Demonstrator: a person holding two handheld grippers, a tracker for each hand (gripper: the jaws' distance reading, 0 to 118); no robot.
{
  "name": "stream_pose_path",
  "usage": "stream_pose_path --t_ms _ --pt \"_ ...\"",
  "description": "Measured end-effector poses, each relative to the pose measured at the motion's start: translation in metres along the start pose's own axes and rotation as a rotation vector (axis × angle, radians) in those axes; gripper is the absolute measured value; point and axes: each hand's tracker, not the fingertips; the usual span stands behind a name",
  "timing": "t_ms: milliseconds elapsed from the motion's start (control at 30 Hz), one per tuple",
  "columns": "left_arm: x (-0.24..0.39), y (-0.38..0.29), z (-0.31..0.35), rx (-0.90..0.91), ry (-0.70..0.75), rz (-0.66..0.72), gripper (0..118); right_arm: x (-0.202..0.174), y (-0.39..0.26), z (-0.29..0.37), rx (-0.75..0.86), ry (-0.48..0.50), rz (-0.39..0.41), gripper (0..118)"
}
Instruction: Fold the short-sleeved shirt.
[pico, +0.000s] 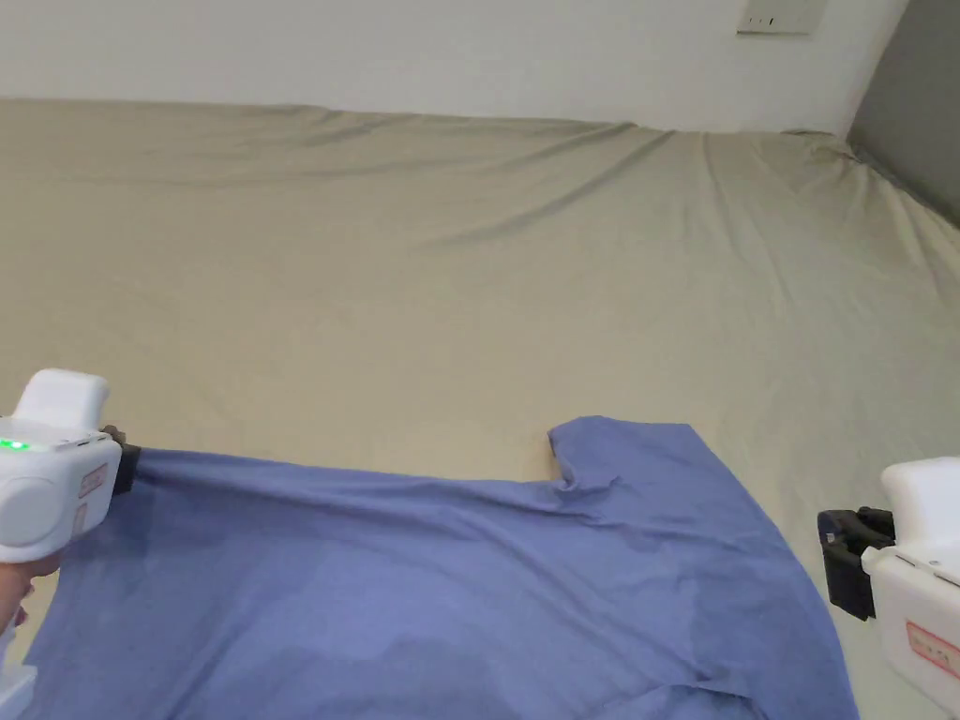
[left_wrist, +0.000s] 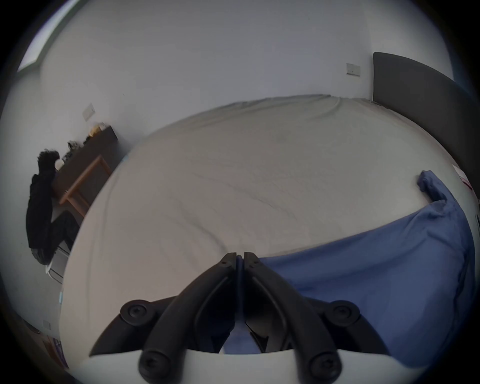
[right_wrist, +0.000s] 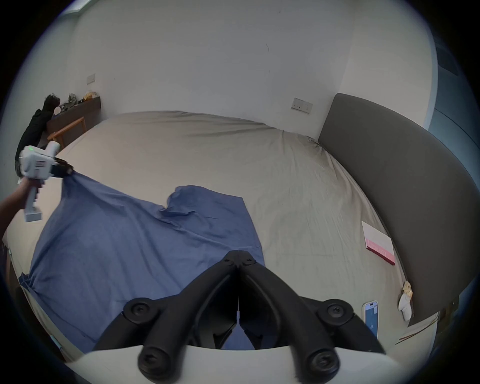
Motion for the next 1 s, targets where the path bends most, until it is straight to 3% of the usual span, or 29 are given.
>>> stream_pose_path --t_ms 33,100,133,233,433,667,733,767,800,833,933,1000 --pt "-0.004 -0.004 0.017 0.021 0.003 0.006 2 0.006 0.003 -0.013 -0.010 -0.002 -0.003 29" --pt "-0.009 -0.013 0.051 0.051 0.007 0.002 2 0.015 0.006 -0.041 -0.098 0.018 -0.012 101" --pt "-0.010 -0.016 0.064 0.069 0.019 0.005 2 0.020 0.007 -0.060 -0.165 0.040 -0.021 110" --pt "-0.012 -0.035 0.105 0.094 0.021 0.012 2 0.032 0.001 -0.108 -0.230 0.089 -0.071 110" --pt "-0.006 -0.074 0.141 0.071 0.043 0.005 2 0.036 -0.010 -0.184 -0.389 0.056 -0.057 110" --pt "0.004 -0.096 0.142 0.022 0.058 0.007 2 0.012 -0.014 -0.190 -0.352 0.072 0.000 110" --pt "0.007 -0.097 0.142 0.018 0.067 0.003 2 0.013 -0.012 -0.187 -0.346 0.079 0.007 101" --pt "0.008 -0.097 0.142 0.016 0.069 0.002 2 0.012 -0.011 -0.183 -0.338 0.113 0.003 83" --pt "0.008 -0.098 0.143 0.017 0.068 0.004 2 0.011 -0.009 -0.177 -0.322 0.176 -0.012 40" --pt "0.009 -0.098 0.143 0.018 0.068 0.008 2 0.006 -0.008 -0.172 -0.301 0.211 -0.007 6" --pt "0.010 -0.096 0.144 0.023 0.083 0.008 2 -0.016 -0.008 -0.160 -0.286 0.109 0.237 6" --pt "0.008 -0.089 0.150 0.047 0.095 0.013 2 -0.013 -0.001 -0.142 -0.218 0.090 0.224 6"
